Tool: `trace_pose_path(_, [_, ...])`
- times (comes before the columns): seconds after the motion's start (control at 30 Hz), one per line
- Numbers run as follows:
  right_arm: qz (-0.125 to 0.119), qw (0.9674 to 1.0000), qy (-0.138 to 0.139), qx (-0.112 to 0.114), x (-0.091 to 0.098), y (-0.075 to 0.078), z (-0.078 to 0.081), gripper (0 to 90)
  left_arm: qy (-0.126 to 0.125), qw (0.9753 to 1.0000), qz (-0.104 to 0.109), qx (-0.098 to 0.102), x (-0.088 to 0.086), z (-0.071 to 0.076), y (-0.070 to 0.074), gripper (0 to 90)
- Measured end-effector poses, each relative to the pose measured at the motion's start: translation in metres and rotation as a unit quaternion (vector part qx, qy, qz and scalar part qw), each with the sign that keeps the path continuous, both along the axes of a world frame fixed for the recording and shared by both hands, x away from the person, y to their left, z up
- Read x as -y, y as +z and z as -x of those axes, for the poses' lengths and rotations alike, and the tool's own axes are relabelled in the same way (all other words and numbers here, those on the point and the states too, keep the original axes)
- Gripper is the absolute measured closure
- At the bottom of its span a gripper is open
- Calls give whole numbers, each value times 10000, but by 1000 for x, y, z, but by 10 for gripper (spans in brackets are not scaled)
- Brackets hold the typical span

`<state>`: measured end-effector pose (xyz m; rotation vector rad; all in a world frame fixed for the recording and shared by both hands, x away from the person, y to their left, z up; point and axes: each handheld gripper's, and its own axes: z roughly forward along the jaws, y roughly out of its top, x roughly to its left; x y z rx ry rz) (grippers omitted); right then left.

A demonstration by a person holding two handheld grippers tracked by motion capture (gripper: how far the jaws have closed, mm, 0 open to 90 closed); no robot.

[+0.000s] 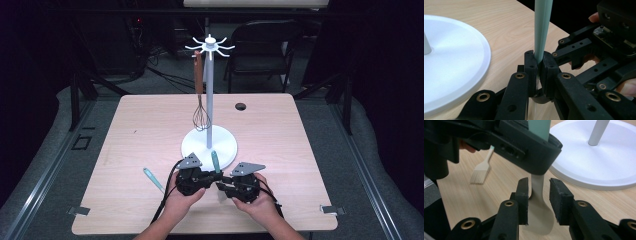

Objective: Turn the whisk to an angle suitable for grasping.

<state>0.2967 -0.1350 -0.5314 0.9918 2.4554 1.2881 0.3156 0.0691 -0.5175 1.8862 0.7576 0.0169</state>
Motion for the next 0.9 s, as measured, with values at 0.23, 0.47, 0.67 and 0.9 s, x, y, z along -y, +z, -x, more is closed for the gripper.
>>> trace_pose_path(0.23, [-87, 9999, -26, 64, 10, 12, 0, 667, 72, 9999, -124, 88, -9, -13, 18, 848])
trace_pose_path(0.47, [80, 9998, -167, 70, 17, 12, -6, 637, -37, 9996, -231, 146, -19, -27, 44, 848])
trace_pose_path(0.67, [321, 9991, -287, -50, 21, 4, -11, 612, -100, 9996, -235, 124, -24, -36, 68, 847])
trace_pose_path(0.9, [500, 9978, -391, -215, 25, -4, -18, 585, -229, 9988, -315, 286, -29, -45, 107, 848])
